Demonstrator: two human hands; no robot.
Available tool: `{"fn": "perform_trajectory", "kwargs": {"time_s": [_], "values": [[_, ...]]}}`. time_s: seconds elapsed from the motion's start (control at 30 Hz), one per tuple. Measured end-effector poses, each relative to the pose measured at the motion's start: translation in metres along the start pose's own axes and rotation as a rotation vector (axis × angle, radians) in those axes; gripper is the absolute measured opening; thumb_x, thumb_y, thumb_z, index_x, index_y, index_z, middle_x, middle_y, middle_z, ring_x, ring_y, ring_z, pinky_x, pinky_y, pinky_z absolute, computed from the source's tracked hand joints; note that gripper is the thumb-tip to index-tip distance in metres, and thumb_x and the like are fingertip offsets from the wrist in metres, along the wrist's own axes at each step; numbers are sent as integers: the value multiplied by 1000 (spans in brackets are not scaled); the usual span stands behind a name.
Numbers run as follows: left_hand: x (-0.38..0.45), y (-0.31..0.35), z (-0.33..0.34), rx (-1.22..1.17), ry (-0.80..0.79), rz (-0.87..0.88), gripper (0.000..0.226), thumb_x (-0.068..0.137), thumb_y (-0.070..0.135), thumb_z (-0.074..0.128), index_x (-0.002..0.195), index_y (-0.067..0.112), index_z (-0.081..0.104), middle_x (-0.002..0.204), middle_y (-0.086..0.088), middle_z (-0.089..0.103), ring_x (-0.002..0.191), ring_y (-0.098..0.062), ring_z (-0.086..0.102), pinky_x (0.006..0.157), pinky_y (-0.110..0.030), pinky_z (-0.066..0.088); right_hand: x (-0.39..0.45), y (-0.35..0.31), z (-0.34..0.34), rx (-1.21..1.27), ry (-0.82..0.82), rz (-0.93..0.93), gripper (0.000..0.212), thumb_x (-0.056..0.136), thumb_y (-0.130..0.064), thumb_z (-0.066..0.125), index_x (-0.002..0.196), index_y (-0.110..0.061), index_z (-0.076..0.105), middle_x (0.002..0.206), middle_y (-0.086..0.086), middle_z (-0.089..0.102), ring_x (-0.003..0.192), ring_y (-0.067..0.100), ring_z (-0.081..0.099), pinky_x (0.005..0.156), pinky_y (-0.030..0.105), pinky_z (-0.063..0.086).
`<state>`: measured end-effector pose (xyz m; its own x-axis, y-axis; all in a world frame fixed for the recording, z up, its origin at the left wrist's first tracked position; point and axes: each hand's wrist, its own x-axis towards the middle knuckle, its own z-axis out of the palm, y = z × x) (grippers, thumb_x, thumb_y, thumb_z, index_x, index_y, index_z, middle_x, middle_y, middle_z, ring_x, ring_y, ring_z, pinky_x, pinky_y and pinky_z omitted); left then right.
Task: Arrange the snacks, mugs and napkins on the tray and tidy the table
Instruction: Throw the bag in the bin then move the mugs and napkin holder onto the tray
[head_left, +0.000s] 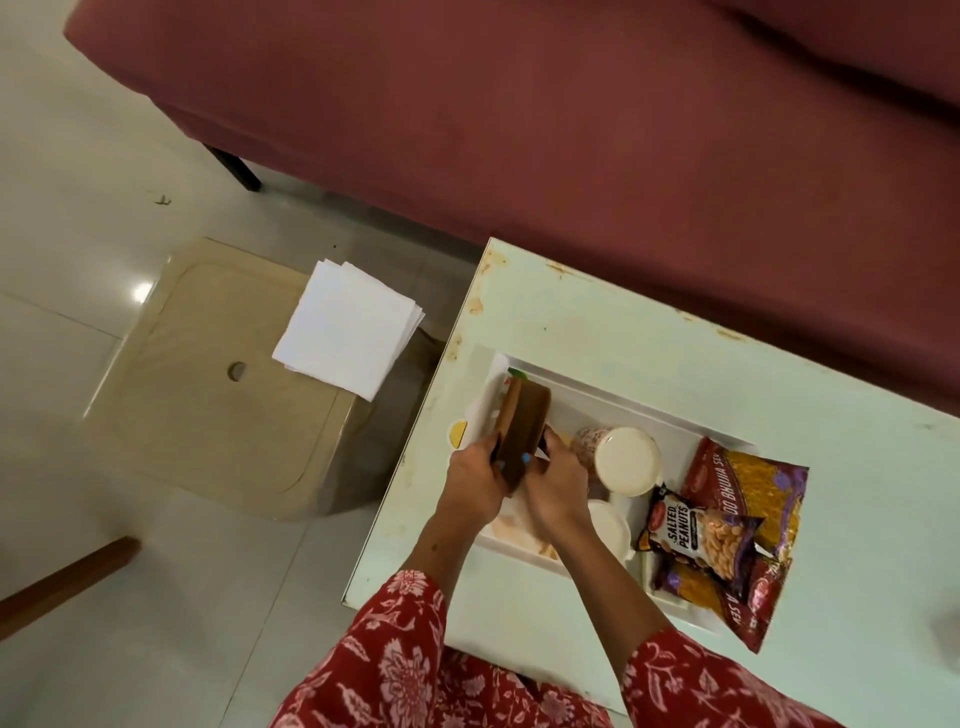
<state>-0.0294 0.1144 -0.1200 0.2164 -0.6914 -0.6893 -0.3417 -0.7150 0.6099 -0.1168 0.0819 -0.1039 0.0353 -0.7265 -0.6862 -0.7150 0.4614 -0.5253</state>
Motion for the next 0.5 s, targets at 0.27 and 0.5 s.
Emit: {"fn": "perform_trajectory", "kwargs": {"time_s": [0.27, 0.5], "values": [[-4, -2, -46, -136, 275, 59, 31, 86, 16, 60, 116, 11, 60, 110, -7, 67, 98, -20, 65, 87, -31, 54, -14, -28, 0, 109, 268, -163, 40, 89, -8, 56, 128, -12, 52, 123, 5, 62, 99, 9, 56, 72, 6, 43], [36, -36, -164, -43, 693, -71, 39, 83, 26, 64, 117, 9, 55, 125, -13, 55, 114, -29, 52, 96, -37, 41, 22, -112, 70, 295, -78, 39, 55, 78, -37, 72, 125, -18, 52, 126, 0, 60, 94, 11, 56, 72, 21, 46]]}}
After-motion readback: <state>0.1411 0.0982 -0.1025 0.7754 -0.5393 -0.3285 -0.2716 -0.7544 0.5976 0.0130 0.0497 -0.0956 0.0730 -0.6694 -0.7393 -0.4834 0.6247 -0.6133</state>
